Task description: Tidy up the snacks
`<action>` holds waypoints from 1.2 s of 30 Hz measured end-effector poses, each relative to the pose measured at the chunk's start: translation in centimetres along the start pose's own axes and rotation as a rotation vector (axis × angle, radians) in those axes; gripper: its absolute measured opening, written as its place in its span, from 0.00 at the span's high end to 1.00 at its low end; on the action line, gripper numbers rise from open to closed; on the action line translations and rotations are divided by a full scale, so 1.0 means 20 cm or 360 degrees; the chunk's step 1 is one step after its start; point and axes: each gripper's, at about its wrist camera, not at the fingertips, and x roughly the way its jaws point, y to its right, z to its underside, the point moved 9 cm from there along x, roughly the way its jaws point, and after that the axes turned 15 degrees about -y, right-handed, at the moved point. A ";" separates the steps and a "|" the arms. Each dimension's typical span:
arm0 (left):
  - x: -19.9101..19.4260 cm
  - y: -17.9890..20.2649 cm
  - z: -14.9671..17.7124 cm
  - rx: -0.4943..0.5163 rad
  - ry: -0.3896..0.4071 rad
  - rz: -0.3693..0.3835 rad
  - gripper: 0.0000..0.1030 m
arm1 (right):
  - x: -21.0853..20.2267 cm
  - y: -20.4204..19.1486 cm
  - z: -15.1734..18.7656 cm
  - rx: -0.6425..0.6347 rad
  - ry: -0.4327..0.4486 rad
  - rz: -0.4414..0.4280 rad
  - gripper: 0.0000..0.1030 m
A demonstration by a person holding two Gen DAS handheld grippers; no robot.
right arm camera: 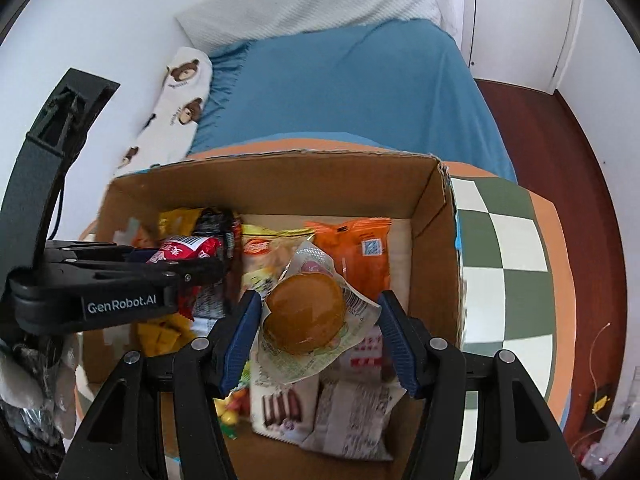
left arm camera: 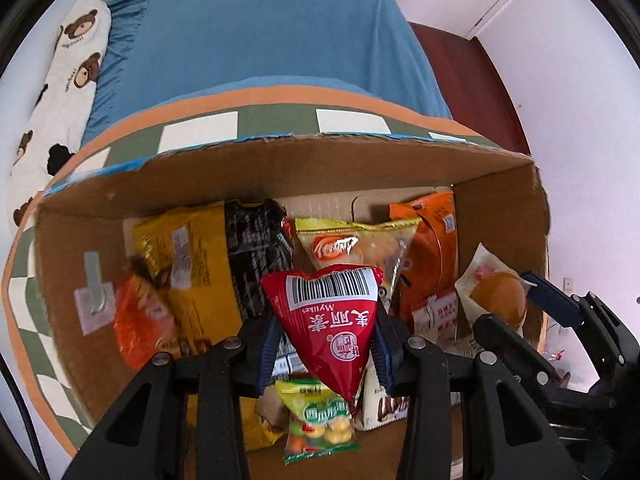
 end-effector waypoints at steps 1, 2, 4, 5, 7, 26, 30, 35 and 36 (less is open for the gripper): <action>0.02 0.00 -0.01 -0.0002 -0.0018 0.0009 0.64 | 0.03 0.01 -0.02 0.0004 -0.0026 0.0015 0.39; 0.03 0.00 -0.03 0.0003 -0.0036 0.0020 0.64 | 0.05 0.02 -0.03 0.0009 -0.0037 0.0028 0.38; 0.05 -0.02 -0.05 -0.0023 -0.0064 0.0017 0.61 | 0.10 0.04 -0.05 0.0042 -0.0099 0.0065 0.36; 0.05 -0.03 -0.05 -0.0048 -0.0079 0.0017 0.59 | 0.12 0.06 -0.05 0.0072 -0.0141 0.0070 0.34; 0.05 -0.04 -0.07 -0.0075 -0.0092 0.0023 0.50 | 0.16 0.09 -0.04 0.0121 -0.0220 0.0109 0.14; -0.18 -0.10 0.20 -0.0086 0.0256 -0.0102 0.01 | -0.01 0.05 0.14 0.0112 -0.0121 0.0179 0.04; -0.28 -0.12 0.35 -0.0093 0.0404 -0.0154 0.01 | -0.11 0.01 0.24 0.0091 -0.0023 0.0215 0.04; -0.39 -0.11 0.57 -0.0094 0.0539 -0.0150 0.01 | -0.22 -0.05 0.38 0.0083 0.0072 0.0198 0.04; -0.40 -0.10 0.61 -0.0093 0.0560 -0.0146 0.01 | -0.24 -0.06 0.41 0.0085 0.0089 0.0190 0.04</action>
